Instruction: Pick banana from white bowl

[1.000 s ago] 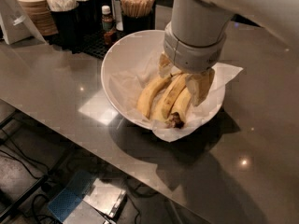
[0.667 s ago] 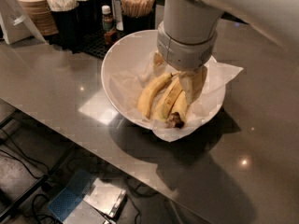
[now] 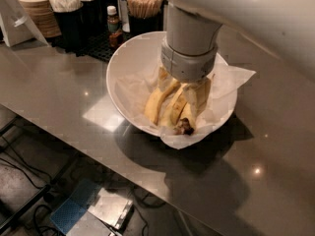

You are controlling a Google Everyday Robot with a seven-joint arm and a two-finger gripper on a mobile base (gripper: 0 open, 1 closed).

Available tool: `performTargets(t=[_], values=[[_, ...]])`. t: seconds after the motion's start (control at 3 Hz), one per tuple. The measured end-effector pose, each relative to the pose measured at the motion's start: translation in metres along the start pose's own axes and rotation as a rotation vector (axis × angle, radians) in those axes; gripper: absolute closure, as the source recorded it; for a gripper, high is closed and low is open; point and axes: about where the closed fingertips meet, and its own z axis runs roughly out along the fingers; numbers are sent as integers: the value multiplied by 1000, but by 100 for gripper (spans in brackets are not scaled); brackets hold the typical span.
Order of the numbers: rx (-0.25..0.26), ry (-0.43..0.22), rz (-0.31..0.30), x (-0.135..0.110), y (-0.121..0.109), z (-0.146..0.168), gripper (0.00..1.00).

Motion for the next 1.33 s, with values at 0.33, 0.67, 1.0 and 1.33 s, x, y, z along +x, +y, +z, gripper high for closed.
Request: performTargets(t=[0.33, 0.67, 1.0, 1.33], values=[[-45, -32, 18, 0, 12, 17, 35], [-70, -47, 20, -1, 19, 28, 34], [-77, -50, 16, -1, 22, 32, 34], [-77, -58, 11, -2, 23, 34, 44]])
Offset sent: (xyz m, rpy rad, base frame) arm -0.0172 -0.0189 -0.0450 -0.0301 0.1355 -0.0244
